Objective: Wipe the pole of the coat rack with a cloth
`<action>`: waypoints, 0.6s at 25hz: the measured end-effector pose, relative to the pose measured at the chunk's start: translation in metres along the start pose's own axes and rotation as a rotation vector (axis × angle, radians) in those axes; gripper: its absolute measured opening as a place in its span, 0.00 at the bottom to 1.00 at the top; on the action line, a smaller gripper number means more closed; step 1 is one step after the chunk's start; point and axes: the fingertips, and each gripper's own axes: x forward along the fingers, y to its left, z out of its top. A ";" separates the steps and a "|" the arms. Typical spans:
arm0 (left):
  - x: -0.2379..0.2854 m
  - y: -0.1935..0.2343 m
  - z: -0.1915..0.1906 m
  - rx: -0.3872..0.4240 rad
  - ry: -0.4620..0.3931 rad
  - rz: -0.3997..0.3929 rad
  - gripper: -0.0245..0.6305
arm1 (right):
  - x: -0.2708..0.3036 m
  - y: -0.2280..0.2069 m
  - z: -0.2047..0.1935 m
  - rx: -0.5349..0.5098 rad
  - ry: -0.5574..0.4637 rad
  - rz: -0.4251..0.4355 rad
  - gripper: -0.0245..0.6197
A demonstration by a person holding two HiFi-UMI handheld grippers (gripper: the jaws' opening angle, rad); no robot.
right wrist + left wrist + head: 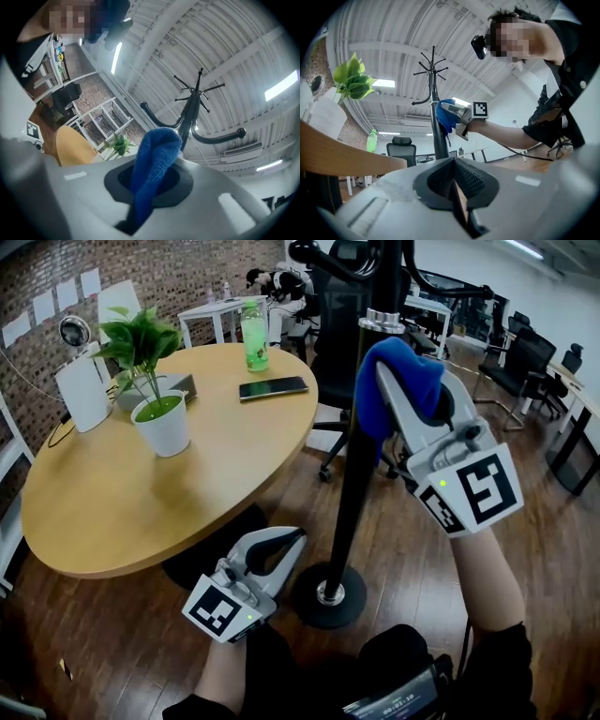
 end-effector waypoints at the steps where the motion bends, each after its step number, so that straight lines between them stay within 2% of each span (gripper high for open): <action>1: 0.000 0.000 -0.001 -0.003 0.002 0.000 0.03 | -0.007 0.001 -0.008 0.019 0.007 -0.006 0.07; 6: 0.003 -0.005 -0.010 -0.011 0.010 -0.017 0.03 | -0.046 0.028 -0.065 0.137 0.064 -0.015 0.07; 10: 0.005 -0.008 -0.023 -0.013 0.043 -0.029 0.03 | -0.076 0.089 -0.124 0.183 0.119 0.045 0.07; 13: 0.007 -0.011 -0.023 -0.028 0.039 -0.030 0.03 | -0.103 0.135 -0.180 0.245 0.198 0.084 0.07; 15: 0.006 -0.011 -0.025 -0.031 0.041 -0.030 0.03 | -0.123 0.166 -0.219 0.246 0.279 0.127 0.07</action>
